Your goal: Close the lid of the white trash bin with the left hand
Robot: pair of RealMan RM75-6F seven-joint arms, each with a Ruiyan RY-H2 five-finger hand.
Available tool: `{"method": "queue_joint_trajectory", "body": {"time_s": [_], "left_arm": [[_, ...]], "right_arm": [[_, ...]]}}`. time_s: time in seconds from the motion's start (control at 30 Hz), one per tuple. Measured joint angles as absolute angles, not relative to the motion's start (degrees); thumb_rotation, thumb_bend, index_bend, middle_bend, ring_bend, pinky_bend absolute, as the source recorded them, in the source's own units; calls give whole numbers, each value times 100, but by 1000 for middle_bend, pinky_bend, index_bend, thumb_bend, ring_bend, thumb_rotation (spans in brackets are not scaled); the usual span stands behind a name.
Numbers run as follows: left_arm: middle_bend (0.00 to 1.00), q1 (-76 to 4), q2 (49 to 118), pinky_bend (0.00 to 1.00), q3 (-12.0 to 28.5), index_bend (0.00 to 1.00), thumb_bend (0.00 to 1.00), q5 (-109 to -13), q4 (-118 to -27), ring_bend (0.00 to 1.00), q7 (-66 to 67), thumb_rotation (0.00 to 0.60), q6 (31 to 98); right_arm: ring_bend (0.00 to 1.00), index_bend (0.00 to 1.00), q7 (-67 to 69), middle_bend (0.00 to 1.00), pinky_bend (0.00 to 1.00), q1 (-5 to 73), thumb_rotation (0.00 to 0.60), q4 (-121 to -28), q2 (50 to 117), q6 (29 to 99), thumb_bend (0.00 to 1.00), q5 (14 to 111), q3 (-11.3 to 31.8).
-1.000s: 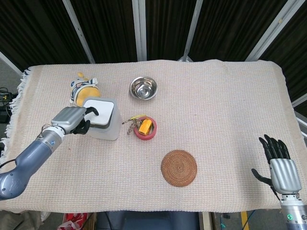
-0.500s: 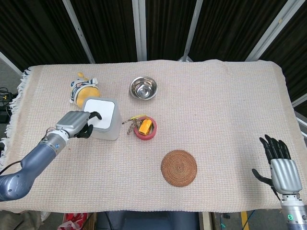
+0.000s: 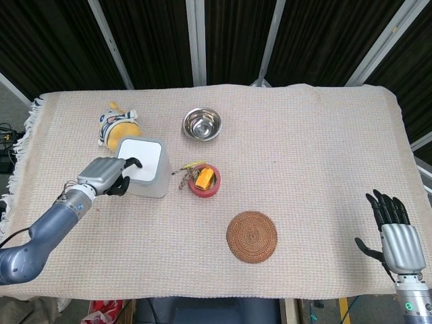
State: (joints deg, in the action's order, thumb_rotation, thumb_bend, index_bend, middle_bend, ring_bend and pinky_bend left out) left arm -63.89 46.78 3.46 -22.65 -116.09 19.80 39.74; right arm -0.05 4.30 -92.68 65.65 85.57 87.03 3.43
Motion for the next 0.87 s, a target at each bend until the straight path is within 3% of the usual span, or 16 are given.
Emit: {"method": "queue_joint_trajectory", "body": {"time_s": [0.1, 0.17, 0.27, 0.33, 0.43, 0.53, 0.67, 0.87], "left_arm": [[661, -6335, 4484, 784, 470, 23, 479, -2463, -11722, 667, 1886, 600, 4130], [391, -6249, 4361, 607, 526, 0, 317, -2656, -11812, 458, 1837, 600, 4320], [133, -5981, 4237, 375, 527, 0, 193, -3008, -11993, 204, 1772, 600, 4698], [39, -5751, 4217, 282, 476, 0, 170, -3274, -12095, 85, 1755, 600, 4996], [0, -5223, 4323, 209, 260, 0, 134, -3961, -12174, 2, 1792, 600, 5678], [0, -4463, 4690, 152, -44, 0, 53, -4987, -12015, 0, 1790, 600, 6710], [0, -3121, 5512, 57, -501, 0, 13, -6596, -11253, 0, 1579, 600, 8272], [0, -1734, 6350, 0, -937, 0, 14, -7721, -9774, 0, 1125, 600, 9355]], "right_arm": [[0, 0, -22, 0, 0, 430, 600, -9259, 6564, 8561, 237, 8717, 339], [0, 0, -42, 0, 0, 431, 600, -9242, 6566, 8571, 237, 8735, 336], [0, 0, -43, 0, 0, 428, 600, -9216, 6564, 8582, 237, 8729, 344], [0, 0, -43, 0, 0, 424, 600, -9201, 6557, 8581, 237, 8703, 353], [0, 0, -92, 0, 0, 415, 600, -9195, 6545, 8597, 237, 8707, 352], [0, 0, -176, 0, 0, 398, 600, -9214, 6544, 8628, 237, 8718, 347], [0, 0, -235, 0, 0, 382, 600, -9219, 6551, 8661, 236, 8691, 363], [0, 0, -243, 0, 0, 382, 600, -9223, 6556, 8637, 237, 8657, 376]]}}
